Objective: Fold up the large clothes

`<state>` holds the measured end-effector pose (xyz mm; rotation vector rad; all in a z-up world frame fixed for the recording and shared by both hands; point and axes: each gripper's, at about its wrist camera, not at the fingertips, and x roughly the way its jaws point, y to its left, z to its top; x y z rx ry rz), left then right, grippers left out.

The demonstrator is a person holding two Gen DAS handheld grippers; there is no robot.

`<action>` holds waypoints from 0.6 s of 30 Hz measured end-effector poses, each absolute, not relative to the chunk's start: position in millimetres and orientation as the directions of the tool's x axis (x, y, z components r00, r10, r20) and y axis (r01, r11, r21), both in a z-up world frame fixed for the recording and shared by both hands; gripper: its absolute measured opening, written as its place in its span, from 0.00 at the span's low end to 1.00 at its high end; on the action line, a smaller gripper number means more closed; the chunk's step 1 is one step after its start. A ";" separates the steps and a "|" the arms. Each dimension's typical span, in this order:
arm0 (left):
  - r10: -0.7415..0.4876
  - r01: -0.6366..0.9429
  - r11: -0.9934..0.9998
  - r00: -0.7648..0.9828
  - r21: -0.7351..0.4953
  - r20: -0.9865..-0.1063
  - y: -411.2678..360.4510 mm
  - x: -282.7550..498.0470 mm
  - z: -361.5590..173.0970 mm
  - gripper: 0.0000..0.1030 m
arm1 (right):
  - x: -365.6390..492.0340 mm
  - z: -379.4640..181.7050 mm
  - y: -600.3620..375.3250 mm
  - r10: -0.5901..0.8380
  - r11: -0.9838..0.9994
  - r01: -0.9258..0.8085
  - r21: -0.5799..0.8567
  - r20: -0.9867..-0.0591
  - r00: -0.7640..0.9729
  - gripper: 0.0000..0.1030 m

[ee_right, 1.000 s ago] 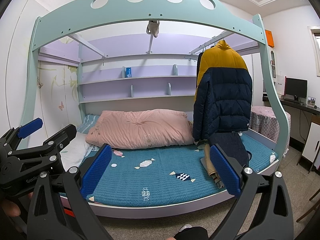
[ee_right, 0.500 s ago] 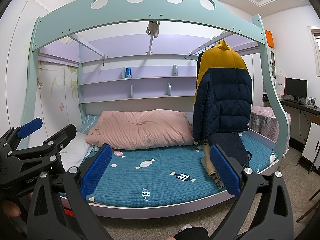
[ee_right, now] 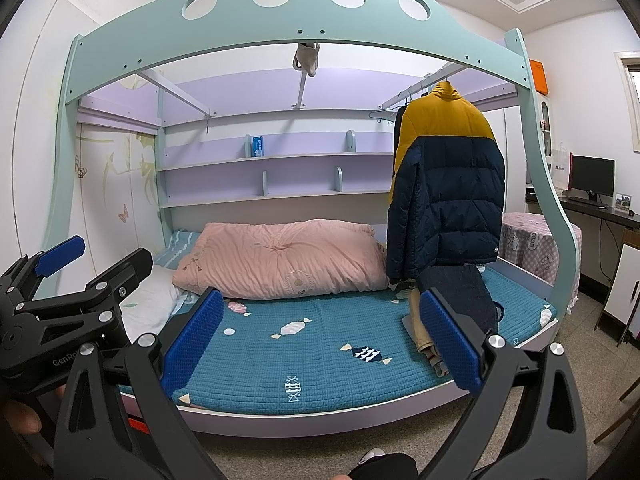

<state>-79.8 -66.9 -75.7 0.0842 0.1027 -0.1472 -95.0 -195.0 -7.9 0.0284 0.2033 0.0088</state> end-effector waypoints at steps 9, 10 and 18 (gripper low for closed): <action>-0.143 0.152 0.985 0.984 0.077 -0.108 -64.2 -77.8 -75.3 0.95 | -95.8 -8.1 -192.6 0.009 1.000 -0.003 0.031 -0.204 0.979 0.92; -0.144 0.153 0.985 0.984 0.078 -0.106 -64.3 -78.4 -75.4 0.95 | -96.0 -7.8 -191.8 0.009 1.000 -0.003 0.031 -0.204 0.979 0.92; -0.145 0.154 0.985 0.984 0.078 -0.106 -63.2 -77.9 -75.9 0.95 | -96.5 -7.8 -191.0 0.007 1.000 -0.001 0.031 -0.203 0.979 0.92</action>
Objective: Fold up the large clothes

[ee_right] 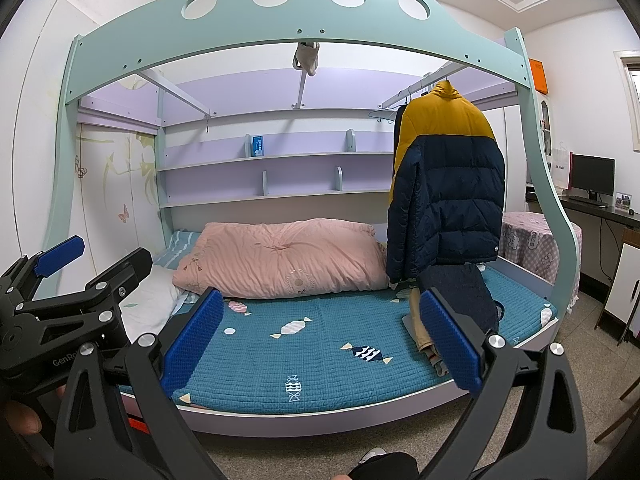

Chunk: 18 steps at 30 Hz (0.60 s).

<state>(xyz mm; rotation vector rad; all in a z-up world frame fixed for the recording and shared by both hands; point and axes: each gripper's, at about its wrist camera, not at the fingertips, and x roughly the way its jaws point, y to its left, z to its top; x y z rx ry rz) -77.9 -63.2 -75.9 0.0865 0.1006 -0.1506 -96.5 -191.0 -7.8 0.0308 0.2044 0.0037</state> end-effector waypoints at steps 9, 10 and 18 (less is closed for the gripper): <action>-0.146 0.155 0.985 0.983 0.078 -0.106 -62.4 -77.8 -76.4 0.95 | -96.5 -7.9 -190.5 0.005 1.000 0.001 0.031 -0.203 0.979 0.92; -0.146 0.155 0.985 0.984 0.079 -0.106 -61.9 -77.3 -76.3 0.95 | -96.6 -7.9 -190.4 0.005 1.000 0.001 0.032 -0.203 0.979 0.92; -0.149 0.157 0.984 0.983 0.079 -0.106 -61.3 -78.0 -76.8 0.95 | -97.9 -7.6 -186.2 0.002 1.000 0.004 0.031 -0.202 0.979 0.92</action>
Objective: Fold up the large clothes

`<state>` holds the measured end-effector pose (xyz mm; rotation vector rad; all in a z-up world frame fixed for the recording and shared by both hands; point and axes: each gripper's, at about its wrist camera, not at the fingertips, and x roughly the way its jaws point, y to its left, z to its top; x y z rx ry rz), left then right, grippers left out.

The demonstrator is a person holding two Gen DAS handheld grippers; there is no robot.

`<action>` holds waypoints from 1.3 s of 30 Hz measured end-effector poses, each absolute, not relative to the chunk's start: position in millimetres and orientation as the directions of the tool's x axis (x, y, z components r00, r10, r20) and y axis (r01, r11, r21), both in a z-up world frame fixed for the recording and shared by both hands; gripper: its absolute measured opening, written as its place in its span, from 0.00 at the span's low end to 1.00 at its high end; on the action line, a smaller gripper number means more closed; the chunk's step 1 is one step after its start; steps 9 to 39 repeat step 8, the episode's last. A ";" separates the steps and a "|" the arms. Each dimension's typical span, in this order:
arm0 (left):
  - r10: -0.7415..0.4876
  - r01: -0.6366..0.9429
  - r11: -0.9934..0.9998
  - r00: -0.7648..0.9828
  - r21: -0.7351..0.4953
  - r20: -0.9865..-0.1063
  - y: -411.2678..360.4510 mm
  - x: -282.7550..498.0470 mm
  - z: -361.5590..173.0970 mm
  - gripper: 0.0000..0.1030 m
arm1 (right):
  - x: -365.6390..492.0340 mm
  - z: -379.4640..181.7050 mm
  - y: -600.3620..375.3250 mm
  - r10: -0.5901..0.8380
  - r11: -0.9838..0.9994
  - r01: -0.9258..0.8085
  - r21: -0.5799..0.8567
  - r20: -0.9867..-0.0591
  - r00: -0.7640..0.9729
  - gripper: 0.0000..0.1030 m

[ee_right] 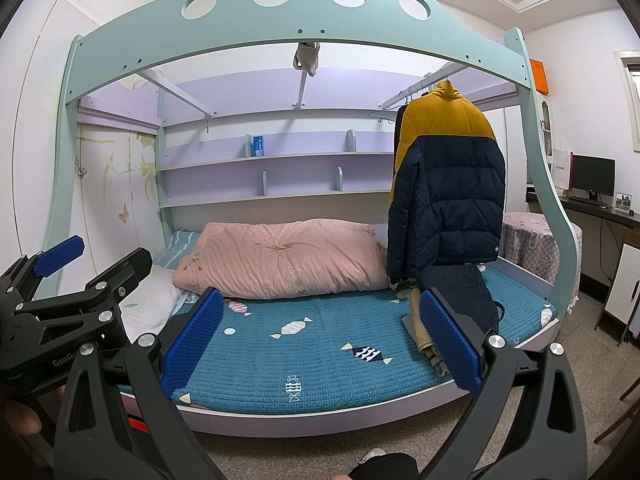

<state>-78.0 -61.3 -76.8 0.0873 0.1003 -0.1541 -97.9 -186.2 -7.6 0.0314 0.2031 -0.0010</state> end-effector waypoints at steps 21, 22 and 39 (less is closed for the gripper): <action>-0.151 0.161 0.984 0.982 0.075 -0.116 -55.5 -70.7 -77.3 0.95 | -96.2 -8.9 -179.9 0.001 1.000 0.005 0.030 -0.210 0.978 0.92; -0.151 0.161 0.984 0.982 0.075 -0.116 -55.5 -70.7 -77.3 0.95 | -96.2 -8.9 -179.9 0.001 1.000 0.005 0.030 -0.210 0.978 0.92; -0.151 0.161 0.984 0.982 0.075 -0.116 -55.5 -70.7 -77.3 0.95 | -96.2 -8.9 -179.9 0.001 1.000 0.005 0.030 -0.210 0.978 0.92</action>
